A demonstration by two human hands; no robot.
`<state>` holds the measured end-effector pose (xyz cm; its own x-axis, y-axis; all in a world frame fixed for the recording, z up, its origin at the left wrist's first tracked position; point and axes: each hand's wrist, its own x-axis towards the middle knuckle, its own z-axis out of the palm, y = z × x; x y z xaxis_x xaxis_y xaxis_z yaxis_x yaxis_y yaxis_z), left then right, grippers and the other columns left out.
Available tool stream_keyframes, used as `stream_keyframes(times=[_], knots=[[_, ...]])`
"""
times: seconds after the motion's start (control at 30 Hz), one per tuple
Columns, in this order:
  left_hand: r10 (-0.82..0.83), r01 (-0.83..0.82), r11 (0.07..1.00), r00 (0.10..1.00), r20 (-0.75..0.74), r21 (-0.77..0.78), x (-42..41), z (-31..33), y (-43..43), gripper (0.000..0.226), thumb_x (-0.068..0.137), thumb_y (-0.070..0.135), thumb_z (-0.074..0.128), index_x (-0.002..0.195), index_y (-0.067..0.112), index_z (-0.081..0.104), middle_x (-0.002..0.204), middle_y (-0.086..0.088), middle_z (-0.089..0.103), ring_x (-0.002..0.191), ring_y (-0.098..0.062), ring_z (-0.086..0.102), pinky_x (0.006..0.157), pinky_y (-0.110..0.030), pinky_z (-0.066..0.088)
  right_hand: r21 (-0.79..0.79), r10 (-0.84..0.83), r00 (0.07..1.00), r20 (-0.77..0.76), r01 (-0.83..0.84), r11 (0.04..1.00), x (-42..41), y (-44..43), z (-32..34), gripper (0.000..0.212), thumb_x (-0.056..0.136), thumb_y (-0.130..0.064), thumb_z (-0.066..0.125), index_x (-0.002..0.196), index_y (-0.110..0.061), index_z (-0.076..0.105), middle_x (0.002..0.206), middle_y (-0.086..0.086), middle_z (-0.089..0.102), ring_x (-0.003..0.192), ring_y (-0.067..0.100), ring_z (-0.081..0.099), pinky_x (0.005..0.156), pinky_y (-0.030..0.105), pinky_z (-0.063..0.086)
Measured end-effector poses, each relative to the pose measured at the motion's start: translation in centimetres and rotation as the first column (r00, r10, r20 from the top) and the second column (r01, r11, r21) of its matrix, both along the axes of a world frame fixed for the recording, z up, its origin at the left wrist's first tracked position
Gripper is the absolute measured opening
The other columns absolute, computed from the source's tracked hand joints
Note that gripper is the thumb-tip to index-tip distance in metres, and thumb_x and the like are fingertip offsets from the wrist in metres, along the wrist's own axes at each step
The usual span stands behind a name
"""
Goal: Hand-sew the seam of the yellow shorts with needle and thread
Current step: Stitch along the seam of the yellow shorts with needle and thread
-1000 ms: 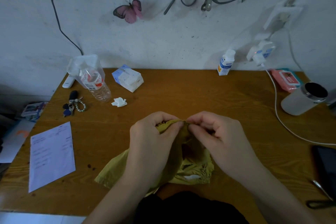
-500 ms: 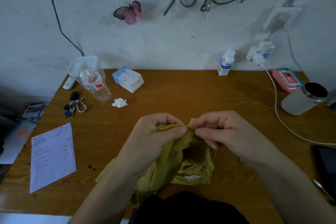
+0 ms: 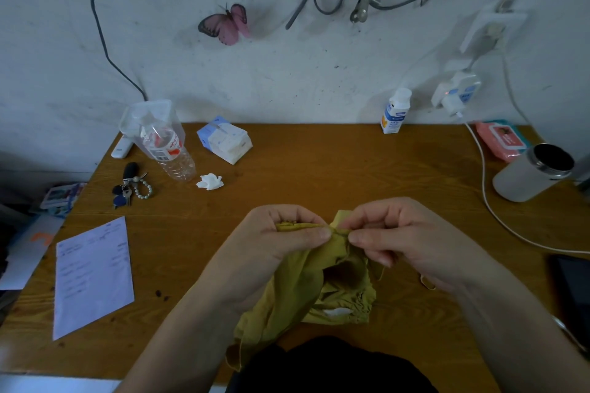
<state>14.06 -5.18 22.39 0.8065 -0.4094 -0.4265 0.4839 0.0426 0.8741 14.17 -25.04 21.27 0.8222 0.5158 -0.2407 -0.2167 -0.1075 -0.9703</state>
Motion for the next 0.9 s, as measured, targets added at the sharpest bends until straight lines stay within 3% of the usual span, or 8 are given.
stream_keyframes(times=[0.13,0.57,0.9], knots=[[-0.037,0.036,0.999,0.998,-0.051,-0.023,0.2,-0.2,0.2,0.01,0.065,0.016,0.071,0.073,0.012,0.076,0.069,-0.009,0.071,0.063,-0.017,0.067,0.066,-0.029,0.057,0.03,0.018,1.0,-0.011,-0.018,0.999,0.0,0.0,-0.1,0.014,0.079,-0.019,0.059,0.078,-0.021,0.073,0.045,-0.007,0.048,0.042,0.004,0.039,0.053,0.013,0.037],[-0.042,0.001,0.986,0.97,-0.24,-0.169,0.3,-1.3,-0.2,0.004,0.07,0.006,0.074,0.073,0.006,0.074,0.068,-0.01,0.071,0.059,-0.017,0.068,0.061,-0.027,0.058,0.073,-0.018,0.999,0.036,0.016,0.997,-0.6,0.4,-0.6,0.016,0.082,-0.018,0.057,0.073,-0.024,0.068,0.049,-0.005,0.048,0.044,0.005,0.039,0.049,0.014,0.034],[0.019,-0.037,0.994,0.986,-0.163,-0.104,0.5,-1.6,-0.2,0.014,0.063,0.011,0.073,0.076,0.005,0.076,0.069,-0.011,0.072,0.06,-0.018,0.069,0.059,-0.026,0.057,-0.116,-0.105,0.948,0.301,0.146,0.983,-1.2,1.1,-1.0,0.012,0.084,-0.028,0.056,0.073,-0.028,0.061,0.053,-0.004,0.053,0.05,0.006,0.045,0.053,0.015,0.037]])
